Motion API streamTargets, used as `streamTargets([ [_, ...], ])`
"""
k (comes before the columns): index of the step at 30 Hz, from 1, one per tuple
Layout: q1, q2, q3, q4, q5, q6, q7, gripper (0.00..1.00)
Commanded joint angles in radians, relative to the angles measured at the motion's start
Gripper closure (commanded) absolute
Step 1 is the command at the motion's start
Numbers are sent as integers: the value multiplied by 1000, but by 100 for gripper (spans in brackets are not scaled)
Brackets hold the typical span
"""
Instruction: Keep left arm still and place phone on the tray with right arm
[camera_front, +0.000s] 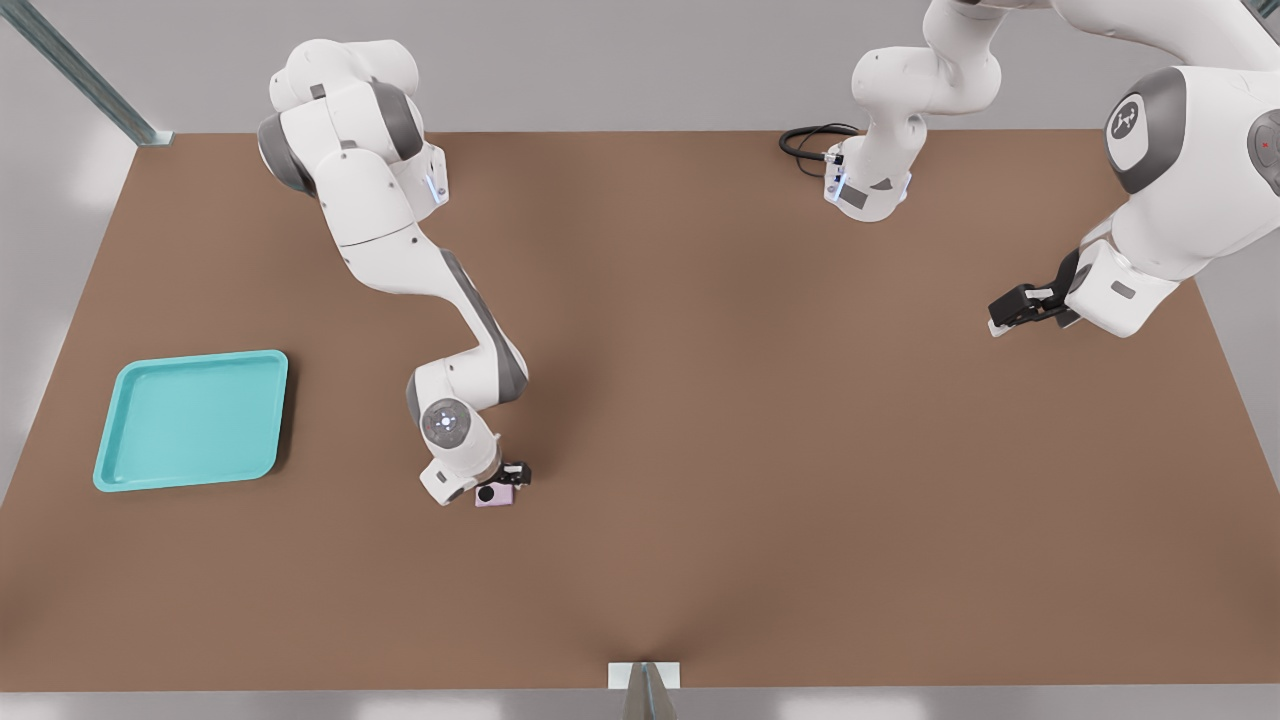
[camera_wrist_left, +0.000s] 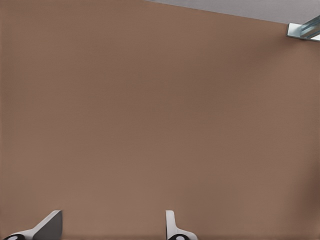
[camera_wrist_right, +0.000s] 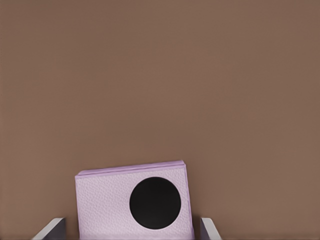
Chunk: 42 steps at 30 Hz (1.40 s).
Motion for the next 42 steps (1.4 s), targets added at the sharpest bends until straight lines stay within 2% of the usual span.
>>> streamTargets([
  [1, 0, -1, 0, 0, -1, 0, 25, 13],
  [4, 2, -1, 0, 0, -1, -2, 26, 16],
  [7, 2, -5, 0, 0, -1, -5, 25, 23],
  [11, -21, -131, 0, -15, -9, -138, 13, 22],
  [16, -190, -381, 0, -263, -10, -128, -213, 22],
  [20, -369, -487, 0, -397, -16, -124, -443, 22],
  [24, -575, -495, 3, -417, -15, -128, -724, 24],
  [31, -768, -456, 3, -449, -10, -106, -977, 24],
  [33, -784, -433, 1, -451, -10, -111, -991, 0],
  [36, -791, -417, 3, -447, -10, -111, -988, 0],
  [38, -791, -440, 3, -383, -10, -157, -1006, 0],
  [39, -781, -452, 32, -233, -10, -319, -994, 0],
  [40, -773, -450, 90, -26, -15, -511, -954, 0],
  [41, -716, -450, 132, 144, -61, -670, -845, 0],
  [42, -634, -453, 138, 240, -89, -785, -728, 0],
])
